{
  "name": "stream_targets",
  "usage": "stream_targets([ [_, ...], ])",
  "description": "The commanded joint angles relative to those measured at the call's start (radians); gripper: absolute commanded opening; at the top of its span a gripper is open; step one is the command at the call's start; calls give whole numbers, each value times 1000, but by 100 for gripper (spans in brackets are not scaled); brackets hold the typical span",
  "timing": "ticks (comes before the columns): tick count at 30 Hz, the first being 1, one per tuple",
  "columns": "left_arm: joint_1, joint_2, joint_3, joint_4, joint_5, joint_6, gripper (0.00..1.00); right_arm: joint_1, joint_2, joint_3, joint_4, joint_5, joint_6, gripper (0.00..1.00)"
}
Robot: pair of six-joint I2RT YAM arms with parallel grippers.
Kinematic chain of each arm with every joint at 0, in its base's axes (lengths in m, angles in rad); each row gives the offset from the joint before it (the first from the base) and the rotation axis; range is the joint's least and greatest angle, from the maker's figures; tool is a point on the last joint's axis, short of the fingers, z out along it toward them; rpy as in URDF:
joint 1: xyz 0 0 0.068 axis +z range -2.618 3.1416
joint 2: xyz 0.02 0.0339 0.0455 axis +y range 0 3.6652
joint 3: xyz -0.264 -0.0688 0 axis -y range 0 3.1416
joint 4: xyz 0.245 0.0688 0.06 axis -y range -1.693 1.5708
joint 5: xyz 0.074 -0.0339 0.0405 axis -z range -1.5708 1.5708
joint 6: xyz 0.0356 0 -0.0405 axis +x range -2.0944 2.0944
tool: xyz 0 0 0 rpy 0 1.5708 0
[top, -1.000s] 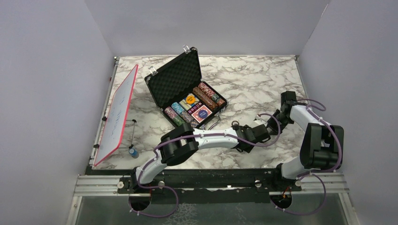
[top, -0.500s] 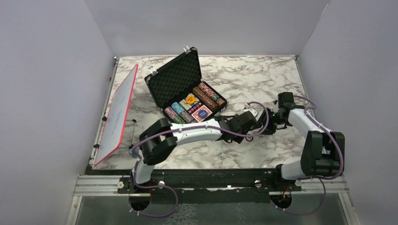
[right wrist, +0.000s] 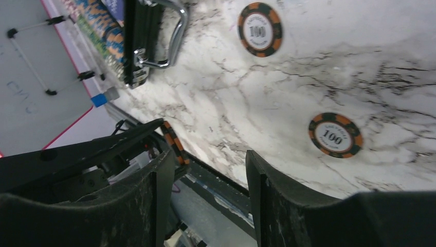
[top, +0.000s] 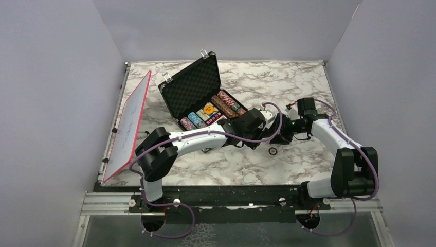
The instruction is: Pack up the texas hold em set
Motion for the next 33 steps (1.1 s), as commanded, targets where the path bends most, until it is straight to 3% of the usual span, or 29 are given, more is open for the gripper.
stream_targets([
  [1, 12, -54, 0, 43, 90, 81, 25, 17, -2, 16, 48, -165, -4, 57],
  [13, 26, -65, 0, 48, 163, 106, 25, 54, 55, -15, 69, -274, -61, 50],
  [20, 32, -66, 0, 51, 193, 111, 25, 56, 71, -20, 77, -319, -82, 31],
  [24, 47, -68, 3, 51, 207, 103, 26, 56, 68, -15, 83, -323, -69, 3],
  [27, 72, -80, 1, 57, 216, 71, 38, 56, 38, -15, 129, -319, -21, 1],
  [29, 98, -98, 0, 71, 226, 39, 54, 56, 13, -14, 184, -327, 27, 1],
  [33, 180, -184, -33, 111, 246, -68, 76, 56, -20, -1, 309, -356, 121, 1],
])
